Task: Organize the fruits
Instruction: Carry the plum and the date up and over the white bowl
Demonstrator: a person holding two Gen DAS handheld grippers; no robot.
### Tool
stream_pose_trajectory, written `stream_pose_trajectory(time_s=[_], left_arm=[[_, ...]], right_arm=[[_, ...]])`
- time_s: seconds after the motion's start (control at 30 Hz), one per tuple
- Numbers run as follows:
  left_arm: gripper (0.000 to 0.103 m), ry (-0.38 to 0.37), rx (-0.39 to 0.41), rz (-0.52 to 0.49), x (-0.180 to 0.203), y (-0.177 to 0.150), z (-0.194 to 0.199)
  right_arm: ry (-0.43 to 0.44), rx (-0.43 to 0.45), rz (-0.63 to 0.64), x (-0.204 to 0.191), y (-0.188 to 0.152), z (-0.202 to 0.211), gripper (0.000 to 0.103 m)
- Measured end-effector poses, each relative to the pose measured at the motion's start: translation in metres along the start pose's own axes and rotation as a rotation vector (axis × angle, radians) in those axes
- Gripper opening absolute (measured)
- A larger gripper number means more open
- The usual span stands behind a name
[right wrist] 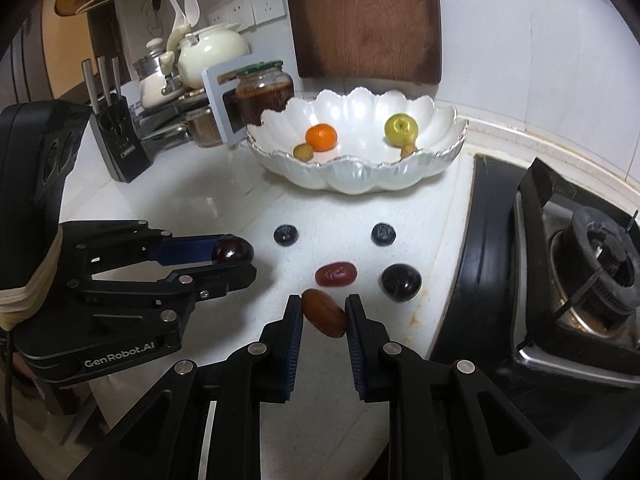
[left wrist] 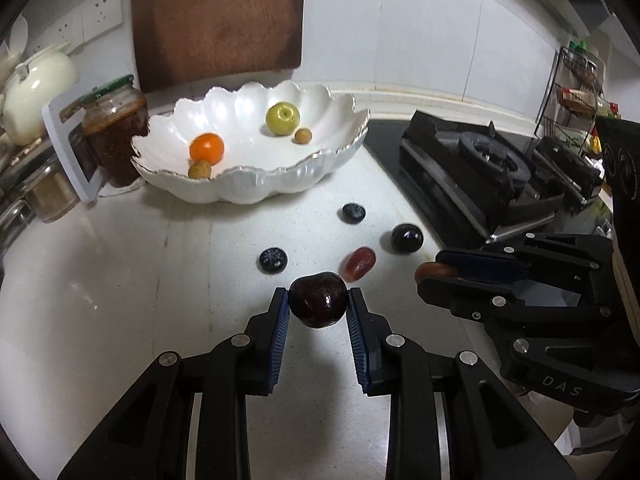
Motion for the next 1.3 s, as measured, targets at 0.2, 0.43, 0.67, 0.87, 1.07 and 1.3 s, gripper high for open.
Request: stream_pose_trajectory(time_s=[0.2,0.43,0.67,0.87,1.07,1.3], left_arm=[[0.029,0.006,0.043,0.014,0.005,0.009,0.017],[0.029,0.032,0.104,0.027,0.009,0.020,0.036],[0.029,0.064,0.159,0.035,0.009,0.036,0.050],[0.029,0.093,0.203,0.044,0.007,0.053,0.061],[0.029,0.112,0.244,0.046,0.001,0.070,0.066],[0.029,0.137,0.273,0.046,-0.008,0.088,0.069]], right_arm=[[-0.004,0.038,-0.016,0.005,0.011,0.015,0.023],[-0.003,0.085,-0.021,0.008,0.022,0.029,0.023],[-0.006,0.144,-0.040,0.013,0.038,0.041,0.023],[-0.010,0.193,-0.025,0.013,0.055,0.047,0.023],[-0.013,0.227,-0.032,0.016,0.073,0.047,0.023],[-0.021,0.243,-0.052,0.023,0.091,0.041,0.023]])
Point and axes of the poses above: each gripper's, at about its wrist camera, not at the fingertips, and z roughly against the way its jaws point, x to its right, y to its top, the point moved 5 cm from there along -z, roughly the way its jaws point, and after that the axes turned 13 degrees about -y, right-handed, at the moved point
